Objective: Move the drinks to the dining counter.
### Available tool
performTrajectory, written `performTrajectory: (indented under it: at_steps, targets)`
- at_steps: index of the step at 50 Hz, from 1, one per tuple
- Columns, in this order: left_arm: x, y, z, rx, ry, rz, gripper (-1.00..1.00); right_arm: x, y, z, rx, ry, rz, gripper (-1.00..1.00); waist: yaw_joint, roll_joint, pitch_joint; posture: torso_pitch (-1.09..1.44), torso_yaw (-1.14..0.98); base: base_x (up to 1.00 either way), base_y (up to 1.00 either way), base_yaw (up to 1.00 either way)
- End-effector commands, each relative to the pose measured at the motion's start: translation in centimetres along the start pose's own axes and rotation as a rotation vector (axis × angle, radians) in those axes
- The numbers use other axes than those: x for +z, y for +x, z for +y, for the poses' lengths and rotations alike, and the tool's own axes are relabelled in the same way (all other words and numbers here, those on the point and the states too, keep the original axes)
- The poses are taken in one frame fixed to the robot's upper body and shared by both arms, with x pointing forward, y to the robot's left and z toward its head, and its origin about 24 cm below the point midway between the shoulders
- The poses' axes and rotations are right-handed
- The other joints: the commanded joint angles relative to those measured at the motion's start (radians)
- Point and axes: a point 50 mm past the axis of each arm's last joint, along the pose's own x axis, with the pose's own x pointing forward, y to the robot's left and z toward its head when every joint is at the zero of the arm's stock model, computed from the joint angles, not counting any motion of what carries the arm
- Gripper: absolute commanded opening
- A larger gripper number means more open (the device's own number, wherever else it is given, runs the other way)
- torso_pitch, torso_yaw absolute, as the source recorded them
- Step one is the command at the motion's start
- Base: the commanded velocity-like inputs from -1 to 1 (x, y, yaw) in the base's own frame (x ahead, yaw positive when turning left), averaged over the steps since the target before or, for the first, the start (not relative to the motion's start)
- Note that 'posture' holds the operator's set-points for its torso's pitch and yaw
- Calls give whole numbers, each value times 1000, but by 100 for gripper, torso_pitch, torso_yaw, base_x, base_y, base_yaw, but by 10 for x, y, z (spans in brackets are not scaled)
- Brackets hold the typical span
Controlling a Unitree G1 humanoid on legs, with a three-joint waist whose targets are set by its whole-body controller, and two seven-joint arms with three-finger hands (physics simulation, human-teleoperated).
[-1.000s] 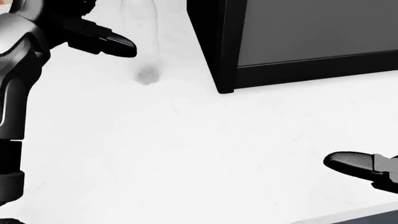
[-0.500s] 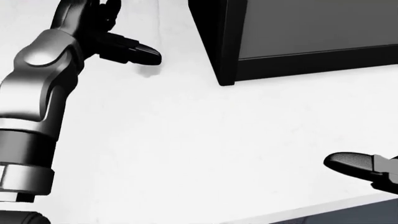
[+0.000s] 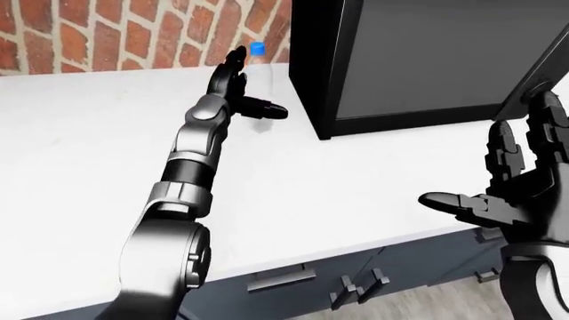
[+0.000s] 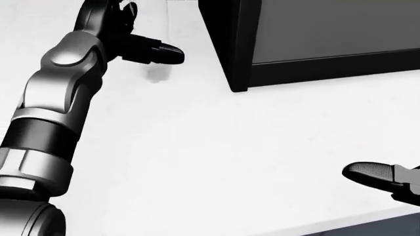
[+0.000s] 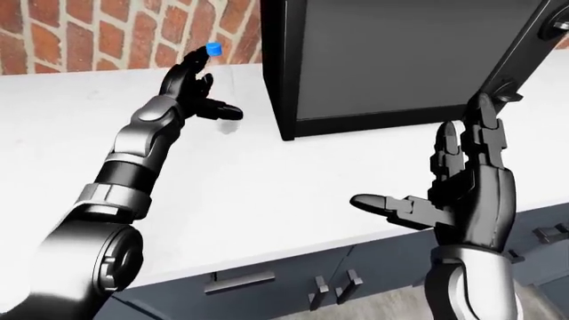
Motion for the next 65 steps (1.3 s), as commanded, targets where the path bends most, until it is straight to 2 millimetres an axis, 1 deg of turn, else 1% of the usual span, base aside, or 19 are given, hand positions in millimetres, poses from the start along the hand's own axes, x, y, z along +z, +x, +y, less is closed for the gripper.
performTrajectory:
  at_steps: [1, 3, 6, 15, 21, 23, 30, 41, 44, 53, 56, 57, 58, 59, 60, 61, 63, 64, 65]
  targets:
    - [33, 0, 0, 4, 11, -122, 91, 11, -1, 1, 5, -5, -73, 100, 0, -1, -25, 0, 0, 0, 0, 0]
    - [33, 0, -1, 0, 12, -124, 66, 10, -1, 1, 5, -5, -72, 100, 0, -1, -25, 0, 0, 0, 0, 0]
    - [31, 0, -1, -2, 14, -123, 41, 10, -2, 1, 5, -5, -71, 100, 0, -1, -26, 0, 0, 0, 0, 0]
    - [31, -1, -3, -11, 29, -128, 4, 9, -2, 0, 3, -4, -70, 100, -1, 0, -26, 0, 0, 0, 0, 0]
    - [35, -4, -2, -5, 49, -128, -64, 11, -2, 0, 5, 3, -69, 100, -2, 1, -24, 0, 0, 0, 0, 0]
    - [37, -6, -1, 5, 50, -129, -100, 12, -2, 0, 4, 2, -72, 100, -2, 2, -24, 0, 0, 0, 0, 0]
    - [41, -15, 7, 40, 46, -116, -100, 14, -2, -1, 2, 4, -76, 100, -4, 4, -23, 0, 0, 0, 0, 0]
    - [71, -57, 17, 101, 31, -99, -100, 22, -3, 3, 0, -6, -86, 100, -10, 10, -10, 0, 0, 0, 0, 0]
    - [76, -68, 16, 107, 35, -104, -100, 22, -4, 3, 0, -11, -83, 100, 0, 19, -49, 0, 0, -51, 0, 0]
    - [92, -88, 9, 97, 50, -141, -100, 20, -3, 4, -1, -9, -82, 100, -1, 22, -35, 0, 0, -89, 1, 0]
    - [92, -93, 5, 102, 55, -150, -100, 21, -4, 2, -1, -7, -77, 100, -3, 9, -19, 0, 0, -93, 1, 0]
    - [92, -96, 4, 104, 55, -156, -100, 22, -4, 2, 7, 6, -70, 100, -2, -2, -18, 0, 0, -93, 5, 0]
    - [93, -99, 3, 114, 78, -172, -100, 23, -3, 3, 16, 12, -61, 100, 1, -8, -32, 0, 0, -23, 0, 15]
    - [92, -101, 3, 113, 67, -165, -100, 24, -2, 3, 24, 26, -54, 100, -7, 12, -11, 0, 0, 0, 0, 7]
    - [92, -103, 3, 117, 65, -167, -100, 27, -1, 2, 26, 26, -57, 100, 0, 27, 26, 0, 0, 0, 0, 20]
    - [93, -105, 3, 120, 62, -168, -100, 28, -1, 3, 34, 25, -54, 100, 19, 33, 39, 0, 0, 0, 0, 81]
    - [98, -110, 2, 121, 61, -176, -100, 29, -2, 5, 45, 17, -52, 100, 44, 52, 50, 0, 0, 0, 0, 100]
    - [100, -112, 2, 121, 60, -180, -100, 29, -2, 7, 49, 11, -51, 100, 46, 69, 35, 0, 0, 0, 0, 100]
    - [104, -116, 2, 120, 60, -189, -100, 30, -1, 8, 54, 13, -52, 100, 44, 99, 20, 0, 0, 0, 0, 100]
